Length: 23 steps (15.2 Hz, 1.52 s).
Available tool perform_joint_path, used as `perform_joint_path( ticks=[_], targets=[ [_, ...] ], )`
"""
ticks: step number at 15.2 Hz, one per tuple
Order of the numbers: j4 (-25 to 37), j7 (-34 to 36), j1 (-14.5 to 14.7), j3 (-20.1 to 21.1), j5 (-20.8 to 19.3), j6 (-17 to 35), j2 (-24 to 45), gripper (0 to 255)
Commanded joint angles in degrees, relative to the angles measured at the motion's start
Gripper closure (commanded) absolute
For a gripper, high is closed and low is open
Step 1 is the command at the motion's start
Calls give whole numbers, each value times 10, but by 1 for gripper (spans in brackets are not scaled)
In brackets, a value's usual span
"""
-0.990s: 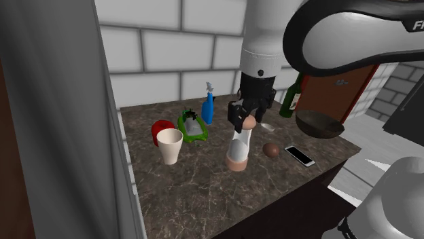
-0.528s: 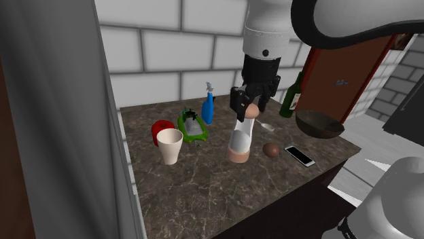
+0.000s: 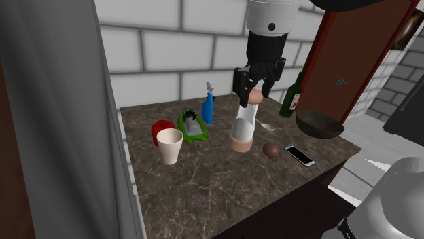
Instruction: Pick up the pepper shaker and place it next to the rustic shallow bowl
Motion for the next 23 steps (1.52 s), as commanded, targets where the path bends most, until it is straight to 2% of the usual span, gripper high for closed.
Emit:
perform_joint_path(
  ticks=[1, 6, 14, 23],
  targets=[
    [17, 0, -1, 0, -1, -16, 2, 255],
    [63, -2, -4, 1, -6, -50, 13, 255],
    [-57, -118, -5, -104, -10, -46, -115, 255],
    [-140, -239, -18, -216, -62, -51, -216, 255]
  ],
)
